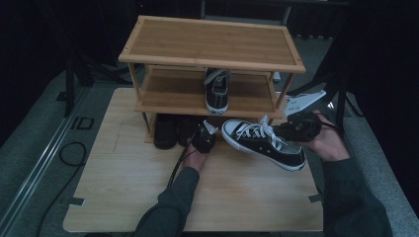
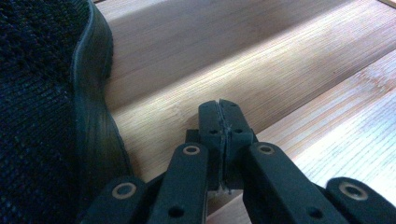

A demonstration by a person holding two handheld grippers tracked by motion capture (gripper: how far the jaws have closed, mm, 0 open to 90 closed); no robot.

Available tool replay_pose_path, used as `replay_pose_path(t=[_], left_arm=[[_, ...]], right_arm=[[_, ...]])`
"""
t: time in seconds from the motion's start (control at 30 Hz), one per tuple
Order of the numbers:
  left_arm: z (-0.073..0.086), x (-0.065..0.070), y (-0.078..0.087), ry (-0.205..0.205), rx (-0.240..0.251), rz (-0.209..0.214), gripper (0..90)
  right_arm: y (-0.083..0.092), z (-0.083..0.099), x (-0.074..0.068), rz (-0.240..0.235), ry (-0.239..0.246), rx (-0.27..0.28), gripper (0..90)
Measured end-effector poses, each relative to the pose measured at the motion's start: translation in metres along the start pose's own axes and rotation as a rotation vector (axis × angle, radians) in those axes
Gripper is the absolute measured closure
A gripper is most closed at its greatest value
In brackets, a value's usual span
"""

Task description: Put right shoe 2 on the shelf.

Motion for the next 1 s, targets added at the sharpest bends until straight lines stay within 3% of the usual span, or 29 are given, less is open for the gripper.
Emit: replay_pose_path(t=[0.53, 0.67, 0.73, 0.93, 1.0], left_arm=[[0.0, 0.0, 0.0, 0.004, 0.005, -0.001, 88.6], [0.0, 0.0, 0.0, 0.003, 0.004, -0.002, 88.6], [0.002, -0.001, 0.001, -0.022, -0.016, 0.001, 88.6], [0.002, -0.001, 0.001, -0.021, -0.016, 0.003, 88.6], [0.001, -0.001, 0.001, -0.021, -0.015, 0.002, 88.6]], right_arm=[[0.024, -0.01, 0.009, 0.055, -0.009, 0.052, 88.1], [0.033, -0.015, 0.016, 0.081, -0.031, 0.087, 88.2], [0.035, -0.017, 0.021, 0.1, -0.049, 0.093, 88.1], [0.03, -0.023, 0.038, 0.138, -0.121, 0.107, 88.1], [0.027, -0.027, 0.047, 0.163, -0.168, 0.131, 88.1]])
Point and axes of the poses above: each handheld gripper's, and its own axes: y roughly backward along the jaws, z roughly out of its underside, x roughly to its right, the point moved 10 cm from there along -y, roughly forward along the jaws, and after that the axes turned 3 degrees about -x, right-handed, at the moved point
